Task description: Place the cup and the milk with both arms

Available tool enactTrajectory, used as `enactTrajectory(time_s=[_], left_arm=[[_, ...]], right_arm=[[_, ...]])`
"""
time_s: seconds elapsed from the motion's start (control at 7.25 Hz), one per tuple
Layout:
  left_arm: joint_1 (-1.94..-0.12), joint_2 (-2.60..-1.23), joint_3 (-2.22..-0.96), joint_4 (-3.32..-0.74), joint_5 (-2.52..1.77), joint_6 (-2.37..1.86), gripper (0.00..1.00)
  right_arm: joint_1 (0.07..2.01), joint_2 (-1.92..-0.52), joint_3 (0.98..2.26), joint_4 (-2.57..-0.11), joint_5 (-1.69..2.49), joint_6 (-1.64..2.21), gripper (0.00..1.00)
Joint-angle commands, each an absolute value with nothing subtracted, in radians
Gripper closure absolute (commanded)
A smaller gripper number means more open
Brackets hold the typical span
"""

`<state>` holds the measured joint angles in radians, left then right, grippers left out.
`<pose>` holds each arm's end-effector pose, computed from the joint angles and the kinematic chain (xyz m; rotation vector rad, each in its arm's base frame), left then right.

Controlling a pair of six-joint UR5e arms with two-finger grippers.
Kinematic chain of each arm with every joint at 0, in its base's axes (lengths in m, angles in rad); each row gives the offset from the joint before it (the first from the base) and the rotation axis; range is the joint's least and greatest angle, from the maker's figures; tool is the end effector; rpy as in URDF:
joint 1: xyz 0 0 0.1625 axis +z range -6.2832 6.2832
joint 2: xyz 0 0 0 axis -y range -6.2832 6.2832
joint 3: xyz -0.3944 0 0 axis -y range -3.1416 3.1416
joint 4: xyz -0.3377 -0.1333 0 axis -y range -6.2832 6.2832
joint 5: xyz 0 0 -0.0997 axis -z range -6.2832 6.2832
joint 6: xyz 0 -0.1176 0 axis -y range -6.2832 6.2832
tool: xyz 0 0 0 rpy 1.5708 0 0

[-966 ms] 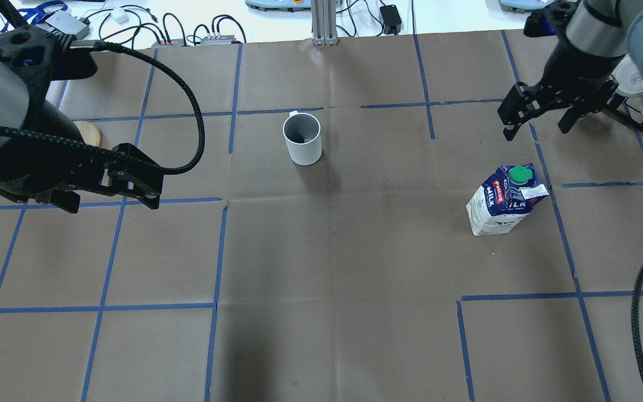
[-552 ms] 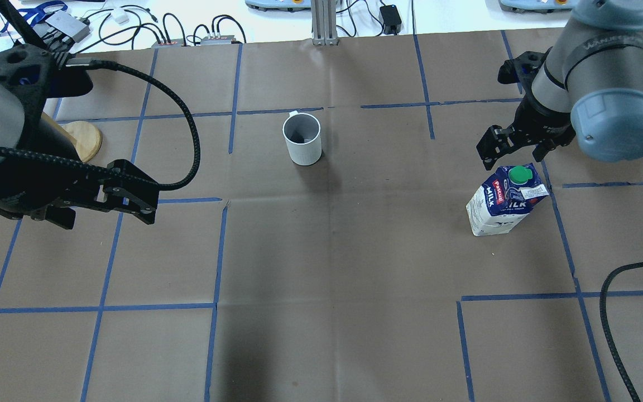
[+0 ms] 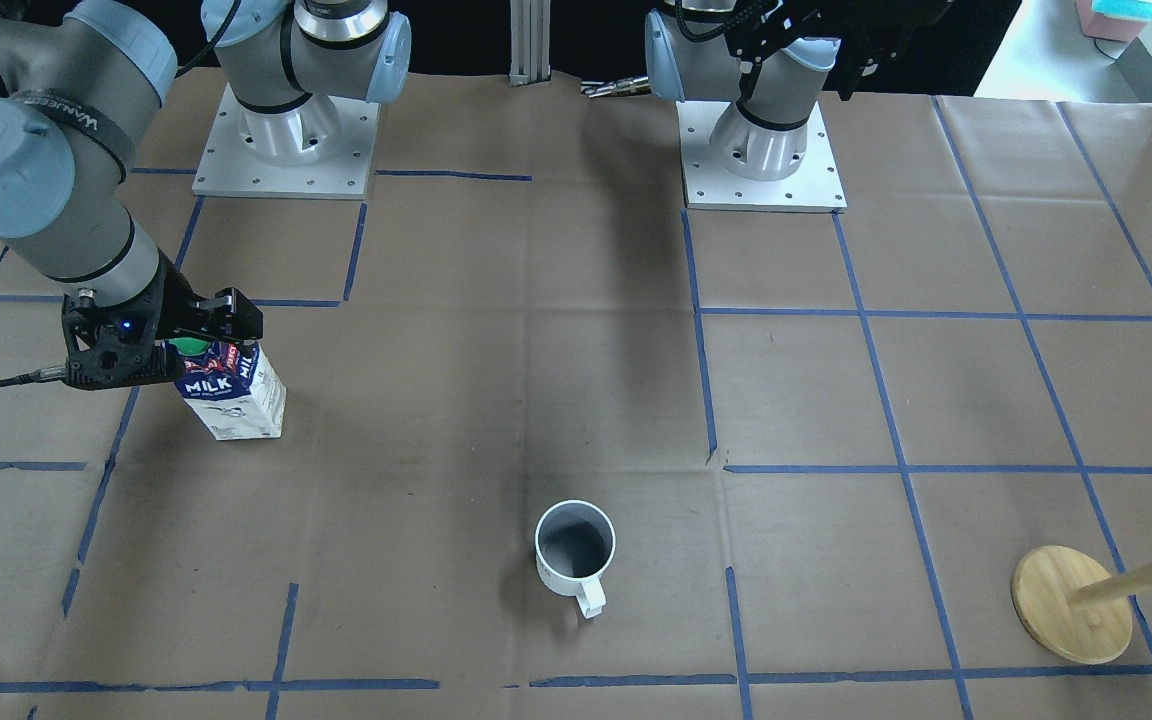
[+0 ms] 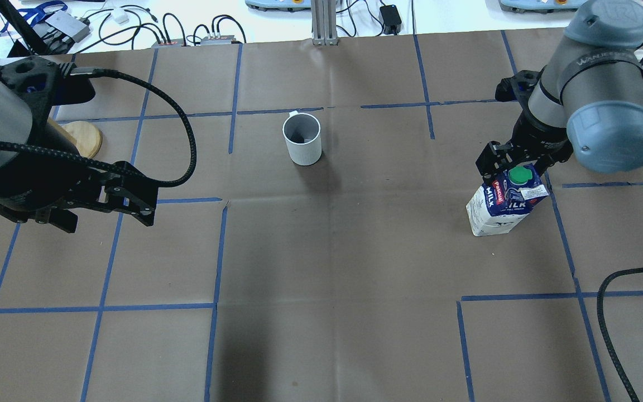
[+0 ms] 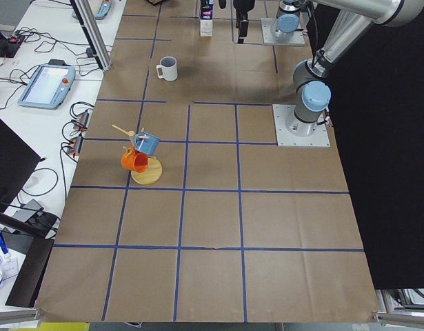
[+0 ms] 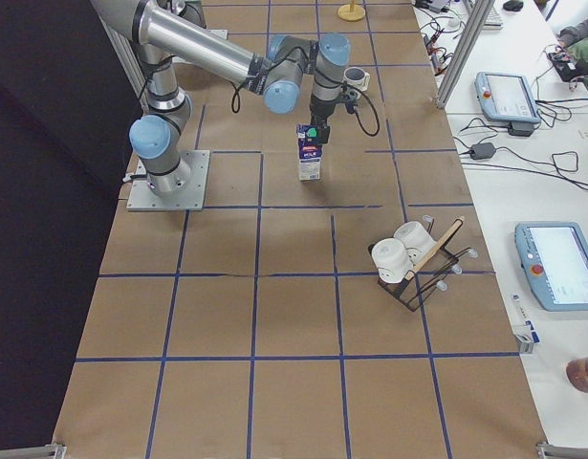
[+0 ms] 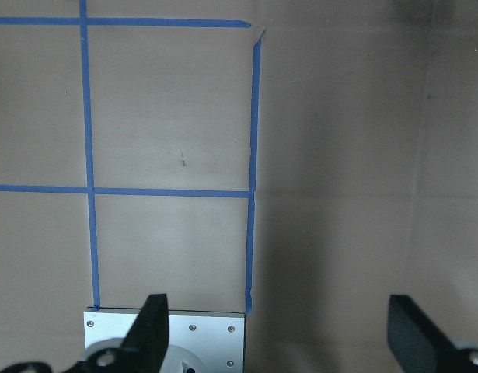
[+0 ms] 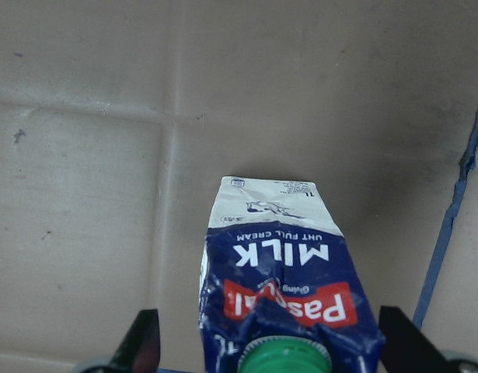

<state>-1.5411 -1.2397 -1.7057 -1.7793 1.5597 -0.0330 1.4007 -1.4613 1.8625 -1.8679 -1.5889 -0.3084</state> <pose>-0.1256 -0.3051 0.4825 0.0982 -3.1289 -0.0193 0.0546 -0.4568 0.2954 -0.2178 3.1226 0.1651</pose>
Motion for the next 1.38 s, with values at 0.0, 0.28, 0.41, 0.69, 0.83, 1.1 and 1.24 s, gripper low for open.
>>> enactTrajectory(time_s=[0.0,0.28,0.41,0.69,0.83,1.1,1.24], left_arm=[[-1.520,-1.279,-1.729,-1.778,1.560,-0.034,0.00],[-1.514,-1.287,-1.730,-1.778,1.560,-0.034,0.00],[-1.513,-1.287,-1.730,-1.778,1.560,-0.035,0.00],[-1.511,-1.282,-1.730,-1.778,1.562,-0.035,0.00],[-1.511,-1.281,-1.732,-1.778,1.562,-0.035,0.00],[-1.511,-1.281,-1.732,-1.778,1.562,-0.035,0.00],[-1.511,-1.279,-1.732,-1.778,1.560,-0.035,0.00]], right_arm=[[1.401,-1.462,1.862,-1.803,-1.621,-0.304,0.01],[1.402,-1.462,1.861,-1.779,-1.624,-0.282,0.22],[1.402,-1.462,1.852,-1.782,-1.624,-0.261,0.33],[1.402,-1.465,1.848,-1.796,-1.621,-0.261,0.42],[1.402,-1.466,1.844,-1.796,-1.620,-0.261,0.42],[1.405,-1.468,1.720,-1.735,-1.621,-0.256,0.41],[1.408,-1.454,1.627,-1.661,-1.614,-0.224,0.41]])
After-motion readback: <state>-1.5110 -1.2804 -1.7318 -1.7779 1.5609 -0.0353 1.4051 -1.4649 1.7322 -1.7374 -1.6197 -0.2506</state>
